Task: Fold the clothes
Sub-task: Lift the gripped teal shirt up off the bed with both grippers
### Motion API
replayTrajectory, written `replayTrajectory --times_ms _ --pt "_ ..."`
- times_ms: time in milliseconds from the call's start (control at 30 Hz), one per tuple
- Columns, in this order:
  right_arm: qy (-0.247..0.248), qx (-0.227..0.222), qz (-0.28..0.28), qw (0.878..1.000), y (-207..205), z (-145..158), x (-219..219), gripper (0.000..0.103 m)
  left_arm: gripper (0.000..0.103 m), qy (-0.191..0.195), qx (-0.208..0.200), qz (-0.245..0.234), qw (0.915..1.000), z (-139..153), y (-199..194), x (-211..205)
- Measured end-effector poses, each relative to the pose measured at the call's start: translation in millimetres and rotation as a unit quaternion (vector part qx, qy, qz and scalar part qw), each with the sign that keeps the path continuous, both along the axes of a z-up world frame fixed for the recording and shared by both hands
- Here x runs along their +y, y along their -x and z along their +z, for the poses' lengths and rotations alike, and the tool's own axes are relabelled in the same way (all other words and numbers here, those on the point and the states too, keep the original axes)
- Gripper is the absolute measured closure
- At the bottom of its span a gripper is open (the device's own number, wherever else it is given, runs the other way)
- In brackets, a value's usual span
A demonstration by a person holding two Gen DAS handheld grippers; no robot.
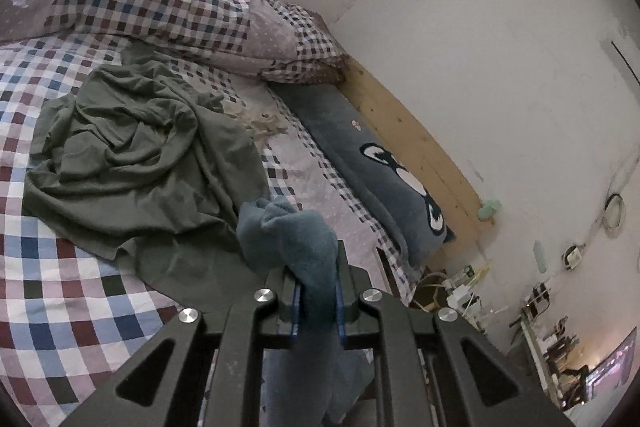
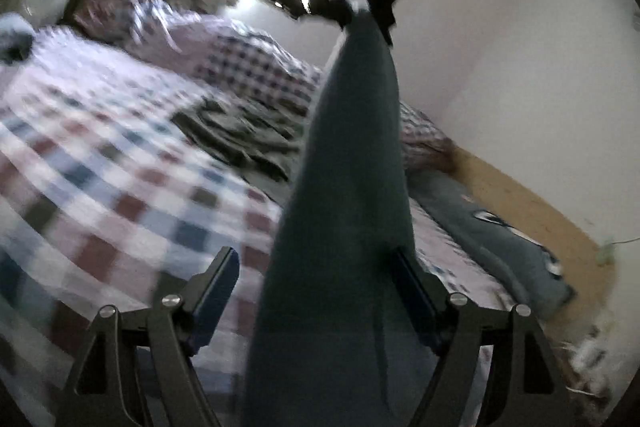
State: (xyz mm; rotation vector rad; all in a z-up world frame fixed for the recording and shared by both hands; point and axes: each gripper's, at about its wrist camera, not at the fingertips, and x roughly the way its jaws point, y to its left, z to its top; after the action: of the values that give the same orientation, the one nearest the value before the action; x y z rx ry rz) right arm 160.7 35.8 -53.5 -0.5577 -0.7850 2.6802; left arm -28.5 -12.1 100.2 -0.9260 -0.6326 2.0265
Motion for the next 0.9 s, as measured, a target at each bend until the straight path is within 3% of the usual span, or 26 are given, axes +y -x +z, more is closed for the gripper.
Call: replayTrajectory --times_ms 167,433,533,767,800,900 --pt "-0.037 -0.016 -0.046 0.998 -12 -18 17 0.022 0.092 -0.01 -0.009 0.01 0.9999 0 4 -3" --pt "-0.044 -0.036 -0.03 0.998 -40 -20 41 0.023 0.092 -0.023 -0.028 0.024 0.9991 -1 11 4" --pt "-0.041 -0.049 -0.017 0.998 -47 -14 44 0.029 0.092 -0.03 -0.035 0.032 0.9984 -1 12 6" --pt "-0.01 -0.097 0.019 0.995 -52 -12 41 0.087 0.092 -0.026 -0.036 0.038 0.9983 0 9 7" --pt "-0.003 -0.102 0.024 0.994 -54 -10 43 0.092 0.092 -0.025 -0.038 0.039 0.9982 -1 9 7" --pt "0.02 -0.12 0.042 0.992 -58 -2 52 0.096 0.092 -0.03 -0.048 0.049 0.9972 -2 8 2"
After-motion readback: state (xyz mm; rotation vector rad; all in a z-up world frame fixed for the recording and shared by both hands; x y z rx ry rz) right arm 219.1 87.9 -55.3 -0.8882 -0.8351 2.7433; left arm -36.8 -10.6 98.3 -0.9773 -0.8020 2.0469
